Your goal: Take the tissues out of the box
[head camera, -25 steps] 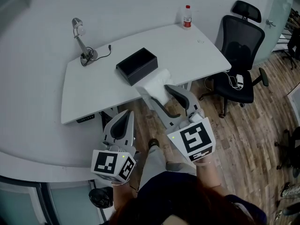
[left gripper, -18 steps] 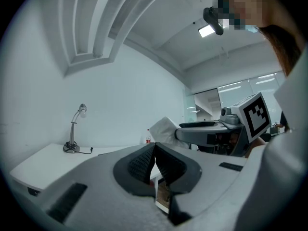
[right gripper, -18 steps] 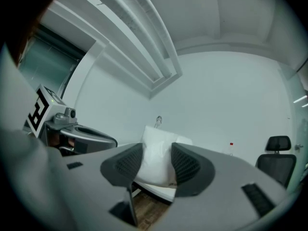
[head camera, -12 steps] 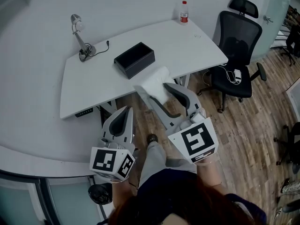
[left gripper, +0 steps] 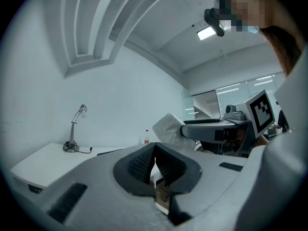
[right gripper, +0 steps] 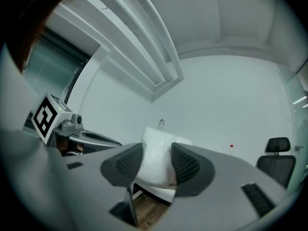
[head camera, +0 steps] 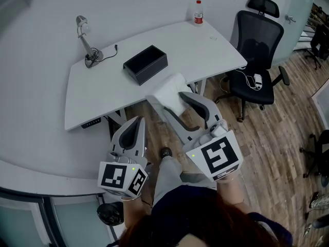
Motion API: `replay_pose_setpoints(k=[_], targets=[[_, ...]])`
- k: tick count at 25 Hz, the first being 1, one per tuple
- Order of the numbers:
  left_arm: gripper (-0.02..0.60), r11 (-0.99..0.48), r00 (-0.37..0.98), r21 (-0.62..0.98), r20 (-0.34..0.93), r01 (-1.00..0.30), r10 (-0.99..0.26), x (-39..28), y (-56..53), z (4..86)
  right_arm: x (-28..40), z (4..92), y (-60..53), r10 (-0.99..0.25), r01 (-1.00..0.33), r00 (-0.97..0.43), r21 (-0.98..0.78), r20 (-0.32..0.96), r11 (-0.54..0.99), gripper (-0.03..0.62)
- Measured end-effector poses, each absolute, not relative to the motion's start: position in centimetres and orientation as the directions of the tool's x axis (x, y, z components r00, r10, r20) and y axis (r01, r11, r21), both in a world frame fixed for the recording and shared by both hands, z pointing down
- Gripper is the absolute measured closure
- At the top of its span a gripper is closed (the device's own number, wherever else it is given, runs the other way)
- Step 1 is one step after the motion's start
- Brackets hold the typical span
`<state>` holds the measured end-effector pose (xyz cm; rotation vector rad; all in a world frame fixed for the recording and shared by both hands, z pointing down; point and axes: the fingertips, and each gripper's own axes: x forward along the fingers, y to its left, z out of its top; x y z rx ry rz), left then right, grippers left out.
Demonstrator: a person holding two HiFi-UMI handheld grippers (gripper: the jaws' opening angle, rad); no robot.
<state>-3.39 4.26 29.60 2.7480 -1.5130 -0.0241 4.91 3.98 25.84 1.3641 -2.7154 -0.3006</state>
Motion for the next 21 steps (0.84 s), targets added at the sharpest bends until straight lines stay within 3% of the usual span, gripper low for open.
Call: replay_pose_setpoints(k=[21], targets=[[0.560, -0.541, 0.541, 0.023, -0.018, -0.841, -0.841, -3.8, 2.3, 29.7, 4.0, 25.7, 2.5, -0.792, -0.774, -0.611, 0.217, -0.009, 0.595, 0.399]])
